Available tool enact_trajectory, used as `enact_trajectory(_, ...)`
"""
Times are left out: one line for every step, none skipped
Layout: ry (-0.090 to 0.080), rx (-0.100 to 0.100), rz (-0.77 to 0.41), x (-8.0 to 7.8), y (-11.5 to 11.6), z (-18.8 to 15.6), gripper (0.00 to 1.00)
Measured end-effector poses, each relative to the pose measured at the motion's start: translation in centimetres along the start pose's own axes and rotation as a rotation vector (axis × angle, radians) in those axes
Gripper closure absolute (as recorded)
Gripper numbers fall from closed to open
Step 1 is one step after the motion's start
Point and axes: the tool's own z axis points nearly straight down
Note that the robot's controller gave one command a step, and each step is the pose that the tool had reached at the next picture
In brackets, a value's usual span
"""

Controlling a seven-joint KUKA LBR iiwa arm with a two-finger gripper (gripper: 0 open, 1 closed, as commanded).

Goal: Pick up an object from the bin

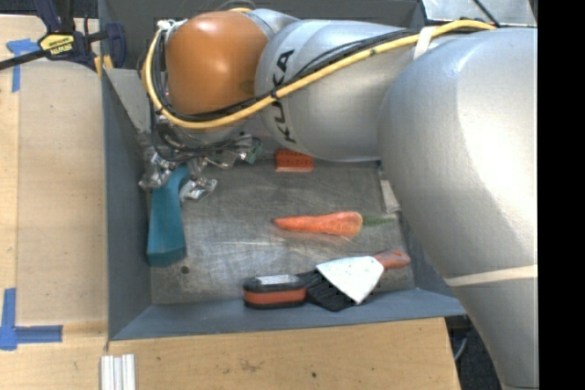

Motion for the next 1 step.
enact_trajectory(0.000,0.000,0.000,0.00,0.00,0.00,1.00)
